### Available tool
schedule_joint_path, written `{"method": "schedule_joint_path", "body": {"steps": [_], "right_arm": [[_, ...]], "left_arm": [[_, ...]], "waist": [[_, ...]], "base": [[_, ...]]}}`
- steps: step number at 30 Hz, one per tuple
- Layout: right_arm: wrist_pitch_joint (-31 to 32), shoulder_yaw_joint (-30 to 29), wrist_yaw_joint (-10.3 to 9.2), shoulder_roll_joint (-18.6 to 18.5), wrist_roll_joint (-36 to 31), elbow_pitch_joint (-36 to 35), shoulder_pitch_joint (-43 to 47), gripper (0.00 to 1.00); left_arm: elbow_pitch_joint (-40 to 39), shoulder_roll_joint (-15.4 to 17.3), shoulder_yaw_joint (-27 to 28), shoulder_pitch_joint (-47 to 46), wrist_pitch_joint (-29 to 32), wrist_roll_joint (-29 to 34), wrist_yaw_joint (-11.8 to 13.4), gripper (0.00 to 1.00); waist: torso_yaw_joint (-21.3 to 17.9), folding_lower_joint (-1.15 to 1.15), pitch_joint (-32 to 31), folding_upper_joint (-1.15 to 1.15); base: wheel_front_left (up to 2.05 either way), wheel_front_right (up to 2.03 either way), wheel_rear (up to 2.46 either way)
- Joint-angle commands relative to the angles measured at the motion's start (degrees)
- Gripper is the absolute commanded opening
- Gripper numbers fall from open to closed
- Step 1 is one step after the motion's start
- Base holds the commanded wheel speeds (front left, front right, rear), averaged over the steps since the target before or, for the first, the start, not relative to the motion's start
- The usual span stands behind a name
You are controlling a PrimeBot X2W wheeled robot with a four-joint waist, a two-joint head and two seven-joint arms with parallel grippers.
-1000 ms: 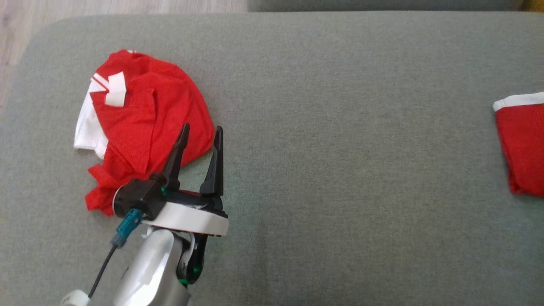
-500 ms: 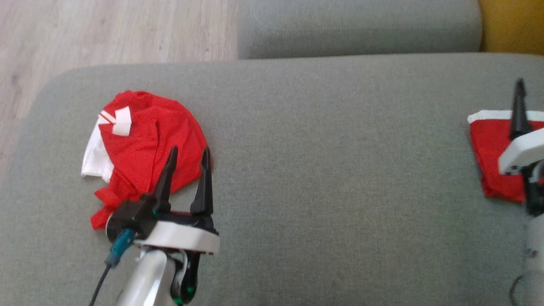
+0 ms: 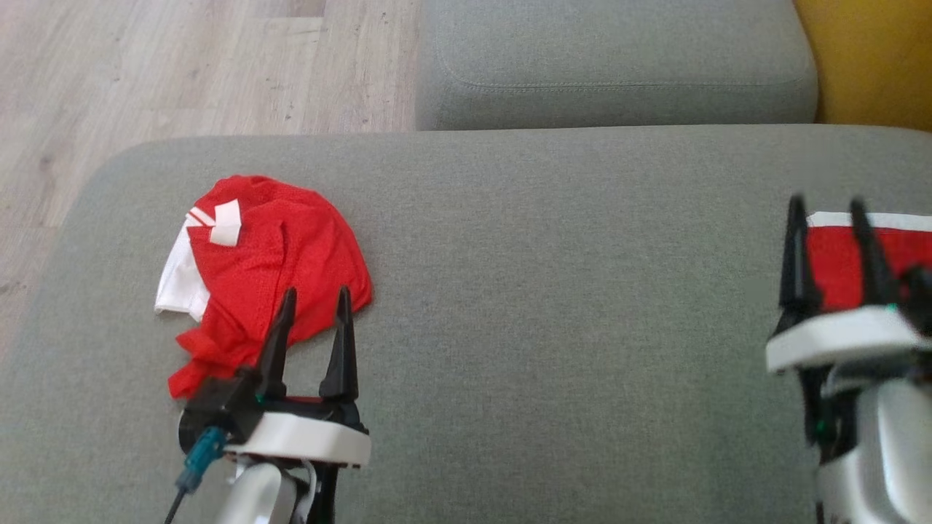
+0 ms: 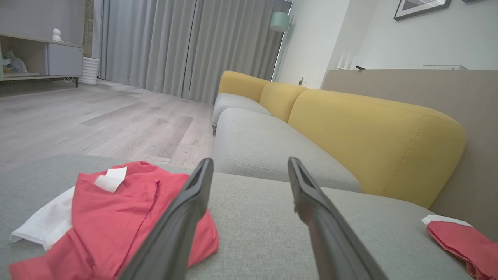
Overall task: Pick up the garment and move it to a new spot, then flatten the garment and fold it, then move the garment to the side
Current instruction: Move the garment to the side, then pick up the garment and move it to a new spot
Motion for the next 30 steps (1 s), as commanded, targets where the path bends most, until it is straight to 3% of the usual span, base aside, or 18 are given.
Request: {"method": "schedule_joint_path", "body": {"steps": [1, 11, 30], "right_arm": [[-0.7, 1.8, -0.04, 0.2, 0.3, -1.6, -0.9, 1.0], [-7.4, 7.1, -0.04, 0.2, 4.3, 3.5, 6.7, 1.0], [-9.0, 8.2, -0.04, 0.2, 4.4, 4.5, 6.2, 1.0]], "left_arm": [[-2.0, 0.4, 1.9, -1.4, -0.5, -0.4, 0.2, 1.0], [-1.8, 0.0, 1.6, -0.2, -0.5, -1.2, 0.4, 1.0], [-2.5, -0.4, 2.9, -0.3, -0.5, -0.8, 0.2, 1.0]], "waist": [[0.1, 0.01, 0.0, 0.0], [0.2, 0.01, 0.7, 0.0], [0.4, 0.01, 0.5, 0.0]], "base": [[0.0, 0.0, 0.0], [0.0, 0.0, 0.0], [0.0, 0.0, 0.0]]}}
